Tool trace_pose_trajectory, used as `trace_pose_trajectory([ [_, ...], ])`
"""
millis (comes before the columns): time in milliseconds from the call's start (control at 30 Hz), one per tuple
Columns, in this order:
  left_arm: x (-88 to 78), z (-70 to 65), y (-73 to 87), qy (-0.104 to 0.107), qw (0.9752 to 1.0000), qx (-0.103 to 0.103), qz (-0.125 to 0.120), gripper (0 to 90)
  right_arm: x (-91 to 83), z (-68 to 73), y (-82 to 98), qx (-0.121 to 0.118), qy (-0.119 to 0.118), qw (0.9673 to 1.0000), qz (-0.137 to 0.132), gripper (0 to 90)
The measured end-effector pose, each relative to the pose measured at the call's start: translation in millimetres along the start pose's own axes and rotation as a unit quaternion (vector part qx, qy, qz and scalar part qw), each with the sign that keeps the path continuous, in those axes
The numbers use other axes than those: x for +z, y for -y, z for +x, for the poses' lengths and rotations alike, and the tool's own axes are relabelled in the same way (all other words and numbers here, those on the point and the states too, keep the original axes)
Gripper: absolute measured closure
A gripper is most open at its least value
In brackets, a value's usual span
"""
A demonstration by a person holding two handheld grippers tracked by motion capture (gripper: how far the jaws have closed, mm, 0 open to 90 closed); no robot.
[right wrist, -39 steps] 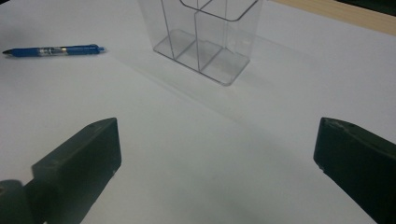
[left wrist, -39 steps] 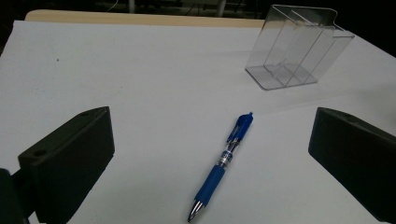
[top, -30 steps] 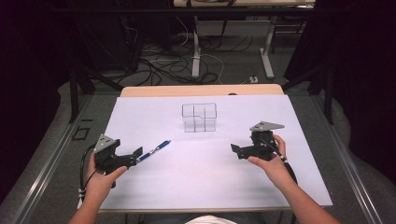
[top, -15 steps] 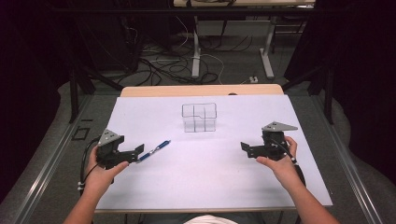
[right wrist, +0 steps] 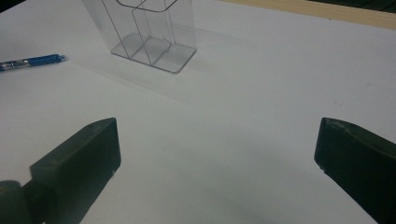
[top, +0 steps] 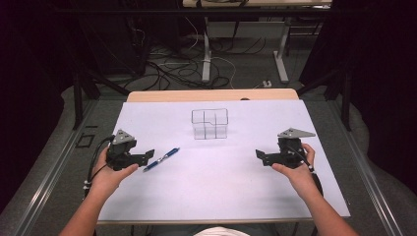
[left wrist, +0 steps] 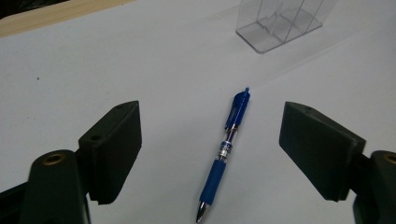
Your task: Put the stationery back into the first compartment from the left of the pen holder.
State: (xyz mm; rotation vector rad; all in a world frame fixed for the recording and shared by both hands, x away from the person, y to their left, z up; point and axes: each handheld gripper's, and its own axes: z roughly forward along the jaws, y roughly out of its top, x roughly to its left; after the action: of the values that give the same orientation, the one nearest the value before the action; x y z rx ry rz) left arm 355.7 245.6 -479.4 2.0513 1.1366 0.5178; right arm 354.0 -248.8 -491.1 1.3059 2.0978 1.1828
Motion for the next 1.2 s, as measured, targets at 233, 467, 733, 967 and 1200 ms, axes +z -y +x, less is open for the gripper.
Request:
trace_pose_trajectory([
  [233,3.3,-1.8,-11.2,-0.006,0.9988,0.035,0.033,30.8,-0.6,-1.4,0.7,-0.003,0.0,1.0,0.003,0.6],
  [467,9.2,-3.2,-20.0,-0.002,0.9946,0.075,0.071,35.4,-1.3,-2.9,1.7,-0.002,-0.002,1.0,0.004,3.0],
  [733,21.7,-2.3,-25.7,0.006,0.9887,0.1,0.111,37.1,-1.1,-6.5,2.6,-0.003,0.001,1.0,0.006,4.5],
  [967,31.1,-3.7,-30.1,0.025,0.9824,0.112,0.147,41.2,0.1,-7.1,3.5,-0.001,-0.002,1.0,0.009,5.8],
  [1200,41.7,-1.6,-27.7,0.053,0.9775,0.106,0.174,47.3,0.4,-7.8,4.2,-0.001,-0.005,0.9999,0.012,6.7],
])
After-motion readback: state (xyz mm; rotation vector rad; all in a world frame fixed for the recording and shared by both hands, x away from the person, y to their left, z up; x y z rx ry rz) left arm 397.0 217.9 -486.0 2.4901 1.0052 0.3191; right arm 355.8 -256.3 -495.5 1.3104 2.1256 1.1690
